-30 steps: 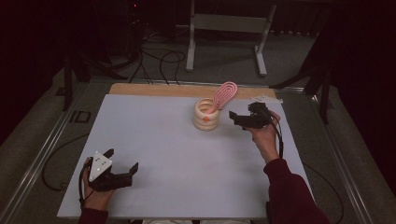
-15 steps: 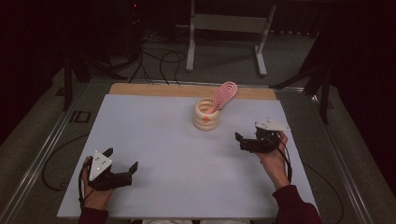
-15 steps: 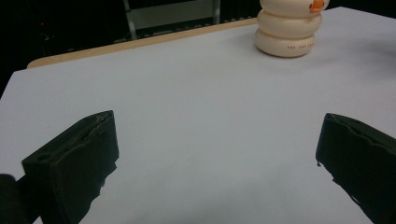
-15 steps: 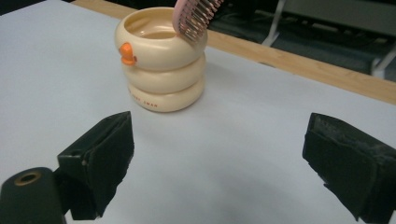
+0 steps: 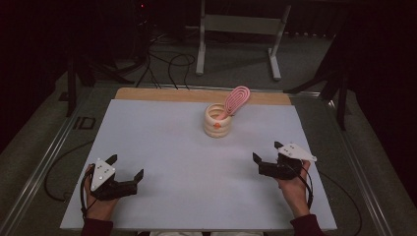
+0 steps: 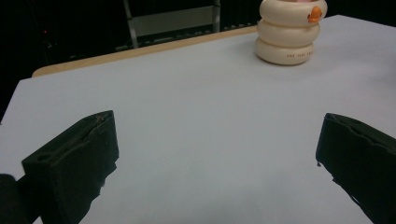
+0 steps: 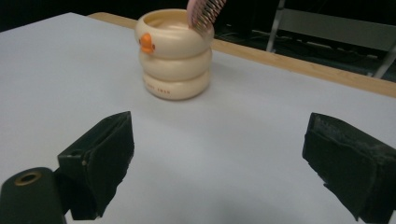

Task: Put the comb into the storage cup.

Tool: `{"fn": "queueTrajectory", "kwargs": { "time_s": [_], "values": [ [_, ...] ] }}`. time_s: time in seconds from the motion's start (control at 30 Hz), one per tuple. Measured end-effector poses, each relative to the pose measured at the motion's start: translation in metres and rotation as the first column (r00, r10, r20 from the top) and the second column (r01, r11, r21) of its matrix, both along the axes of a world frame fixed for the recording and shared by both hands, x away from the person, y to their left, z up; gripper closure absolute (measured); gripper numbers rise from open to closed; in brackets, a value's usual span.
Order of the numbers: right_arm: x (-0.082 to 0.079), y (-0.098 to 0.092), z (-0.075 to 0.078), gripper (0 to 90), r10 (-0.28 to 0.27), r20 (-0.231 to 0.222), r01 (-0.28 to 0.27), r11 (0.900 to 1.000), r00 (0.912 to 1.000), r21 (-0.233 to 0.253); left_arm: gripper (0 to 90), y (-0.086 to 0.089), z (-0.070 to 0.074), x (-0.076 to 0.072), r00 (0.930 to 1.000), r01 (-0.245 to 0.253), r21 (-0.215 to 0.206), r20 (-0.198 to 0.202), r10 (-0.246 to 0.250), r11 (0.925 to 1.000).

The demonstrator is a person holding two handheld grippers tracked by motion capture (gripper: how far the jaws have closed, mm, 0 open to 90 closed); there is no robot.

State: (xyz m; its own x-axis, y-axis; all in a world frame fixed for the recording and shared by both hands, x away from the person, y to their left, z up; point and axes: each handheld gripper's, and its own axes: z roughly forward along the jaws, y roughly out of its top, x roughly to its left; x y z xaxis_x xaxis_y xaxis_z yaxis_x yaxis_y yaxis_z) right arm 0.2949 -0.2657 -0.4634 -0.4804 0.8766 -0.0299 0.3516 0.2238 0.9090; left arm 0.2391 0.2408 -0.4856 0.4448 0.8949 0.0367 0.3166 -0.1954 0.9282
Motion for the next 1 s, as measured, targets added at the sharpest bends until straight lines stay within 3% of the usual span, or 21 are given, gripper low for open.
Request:
{"fn": "queueTrajectory", "kwargs": {
  "time_s": [0.27,0.8,1.0],
  "values": [
    [-0.016,-0.013,-0.016,9.0,-0.011,0.008,0.010,0.999,0.9999,0.042,0.1,0.000,0.001,-0.001,1.0000,0.004,0.003,0.009,-0.004,1.0000],
    [-0.038,-0.029,-0.023,8.7,-0.025,0.033,0.021,0.995,0.9992,0.103,0.1,0.005,0.002,-0.003,0.9997,-0.012,-0.012,0.020,0.012,0.9999],
    [-0.043,-0.026,-0.024,8.7,-0.017,0.040,0.013,0.995,0.9991,0.097,0.1,0.005,0.001,-0.003,0.9998,-0.012,-0.007,0.018,0.013,0.9999]
  ]
}}
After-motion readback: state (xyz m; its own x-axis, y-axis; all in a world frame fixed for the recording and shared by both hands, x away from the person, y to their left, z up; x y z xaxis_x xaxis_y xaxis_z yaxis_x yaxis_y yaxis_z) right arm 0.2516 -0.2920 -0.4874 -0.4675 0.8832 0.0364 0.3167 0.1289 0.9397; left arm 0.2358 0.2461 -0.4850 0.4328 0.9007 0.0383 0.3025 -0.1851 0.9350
